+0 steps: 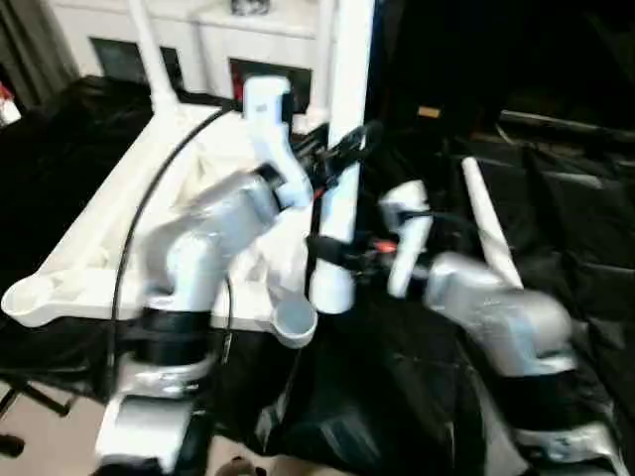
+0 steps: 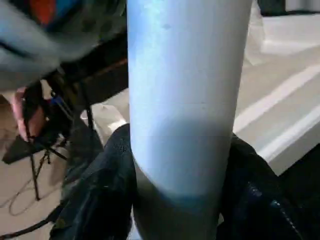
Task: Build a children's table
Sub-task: Pick table leg
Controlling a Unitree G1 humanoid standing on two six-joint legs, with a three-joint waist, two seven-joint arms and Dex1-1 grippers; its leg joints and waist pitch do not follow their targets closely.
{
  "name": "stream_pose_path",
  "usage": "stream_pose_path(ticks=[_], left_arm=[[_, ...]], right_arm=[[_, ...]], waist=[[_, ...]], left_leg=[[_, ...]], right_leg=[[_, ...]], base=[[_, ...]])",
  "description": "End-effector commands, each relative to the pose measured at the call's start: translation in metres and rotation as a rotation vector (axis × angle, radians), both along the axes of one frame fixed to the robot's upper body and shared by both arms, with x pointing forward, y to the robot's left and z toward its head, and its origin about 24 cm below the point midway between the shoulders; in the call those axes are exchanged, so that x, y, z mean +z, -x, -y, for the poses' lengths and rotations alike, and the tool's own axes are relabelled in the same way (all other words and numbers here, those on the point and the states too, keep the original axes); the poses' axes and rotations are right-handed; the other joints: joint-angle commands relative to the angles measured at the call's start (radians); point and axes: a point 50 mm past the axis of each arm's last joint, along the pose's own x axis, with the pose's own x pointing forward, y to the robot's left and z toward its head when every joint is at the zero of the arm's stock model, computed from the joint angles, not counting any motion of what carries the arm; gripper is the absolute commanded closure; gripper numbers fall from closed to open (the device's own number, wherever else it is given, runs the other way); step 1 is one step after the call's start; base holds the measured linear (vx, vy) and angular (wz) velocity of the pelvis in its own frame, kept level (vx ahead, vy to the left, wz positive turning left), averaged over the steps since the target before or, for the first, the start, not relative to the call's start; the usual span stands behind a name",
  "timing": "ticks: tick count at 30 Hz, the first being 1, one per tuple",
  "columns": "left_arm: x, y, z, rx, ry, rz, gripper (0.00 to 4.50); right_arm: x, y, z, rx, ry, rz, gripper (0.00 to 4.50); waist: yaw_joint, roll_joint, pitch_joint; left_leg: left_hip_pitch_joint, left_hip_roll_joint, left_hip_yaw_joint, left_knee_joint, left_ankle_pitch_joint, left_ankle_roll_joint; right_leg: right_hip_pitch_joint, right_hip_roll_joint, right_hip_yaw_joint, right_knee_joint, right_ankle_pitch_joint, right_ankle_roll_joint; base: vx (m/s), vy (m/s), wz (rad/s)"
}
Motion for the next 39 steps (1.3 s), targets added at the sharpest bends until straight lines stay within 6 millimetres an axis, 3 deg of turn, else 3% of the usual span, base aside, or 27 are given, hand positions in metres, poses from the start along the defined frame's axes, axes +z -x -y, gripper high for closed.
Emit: stream_pose_path(ticks=[1, 4, 5, 10, 16, 26, 27, 28, 32, 39], left_arm=[[-0.005, 0.009, -0.008, -0.099, 0.044, -0.038, 1.62], [-0.006, 0.017, -0.011, -0.191, 0.075, -0.044, 1.62], [-0.006, 0.019, -0.011, -0.206, 0.085, -0.047, 1.91], [-0.006, 0.026, -0.012, -0.288, 0.12, -0.049, 2.18], [-0.006, 0.028, -0.011, -0.317, 0.141, -0.054, 2.63], [-0.004, 0.025, -0.01, -0.286, 0.146, -0.051, 2.64], [-0.003, 0.024, -0.011, -0.279, 0.137, -0.044, 2.64], [-0.003, 0.023, -0.011, -0.273, 0.124, -0.035, 2.64], [0.0, 0.024, -0.011, -0.276, 0.091, -0.005, 2.67], [0.001, 0.029, -0.01, -0.355, 0.08, 0.02, 2.68]], right_arm=[[0.011, 0.009, 0.005, 0.091, -0.036, 0.051, 2.64], [0.013, 0.017, 0.007, 0.163, -0.04, 0.059, 2.64], [0.013, 0.018, 0.008, 0.173, -0.039, 0.059, 2.64], [0.012, 0.025, 0.011, 0.243, -0.033, 0.052, 2.64], [0.012, 0.028, 0.014, 0.271, -0.024, 0.048, 2.65], [0.012, 0.026, 0.015, 0.256, -0.004, 0.063, 2.65], [0.012, 0.025, 0.015, 0.242, -0.002, 0.061, 2.09], [0.013, 0.023, 0.015, 0.229, -0.003, 0.059, 1.95], [0.016, 0.02, 0.016, 0.19, 0.027, 0.092, 1.61], [0.016, 0.025, 0.019, 0.258, 0.05, 0.074, 1.51]], waist=[[0.006, -0.005, -0.071], [0.005, -0.004, -0.071], [0.003, -0.005, -0.071], [0.004, -0.007, -0.067], [0.004, -0.01, -0.07], [0.004, -0.012, -0.071], [0.003, -0.012, -0.07], [0.003, -0.012, -0.07], [0.002, -0.013, -0.07], [0.002, -0.014, -0.071]], left_leg=[[0.021, 0.036, -0.008, -0.066, -0.07, -0.006], [0.021, 0.038, -0.009, -0.068, -0.078, -0.004], [0.022, 0.038, -0.008, -0.068, -0.084, -0.004], [0.022, 0.039, -0.008, -0.07, -0.1, -0.009], [0.021, 0.038, -0.008, -0.067, -0.073, -0.004], [0.021, 0.037, -0.008, -0.065, -0.066, 0.003], [0.021, 0.037, -0.008, -0.066, -0.069, 0.003], [0.022, 0.038, -0.008, -0.066, -0.069, 0.002], [0.021, 0.037, -0.008, -0.066, -0.061, 0.001], [0.022, 0.037, -0.007, -0.065, -0.063, 0.002]], right_leg=[[0.05, -0.064, 0.032, -0.066, 0.054, -0.235], [0.047, -0.064, 0.031, -0.067, 0.033, -0.234], [0.045, -0.063, 0.031, -0.068, 0.026, -0.235], [0.044, -0.064, 0.033, -0.074, -0.036, -0.222], [0.045, -0.063, 0.032, -0.071, -0.004, -0.222], [0.046, -0.064, 0.032, -0.07, 0.0, -0.227], [0.046, -0.063, 0.032, -0.071, -0.004, -0.226], [0.045, -0.063, 0.032, -0.071, -0.007, -0.225], [0.045, -0.062, 0.032, -0.07, -0.001, -0.22], [0.047, -0.061, 0.032, -0.069, 0.005, -0.216]], base=[[0.0, 0.0, 0.0], [0.0, 0.0, 0.0], [0.0, 0.0, 0.0], [0.0, 0.0, 0.0], [0.0, 0.0, 0.0], [0.0, 0.0, 0.0], [0.0, 0.0, 0.0], [0.0, 0.0, 0.0], [0.0, 0.0, 0.0], [0.0, 0.0, 0.0]])
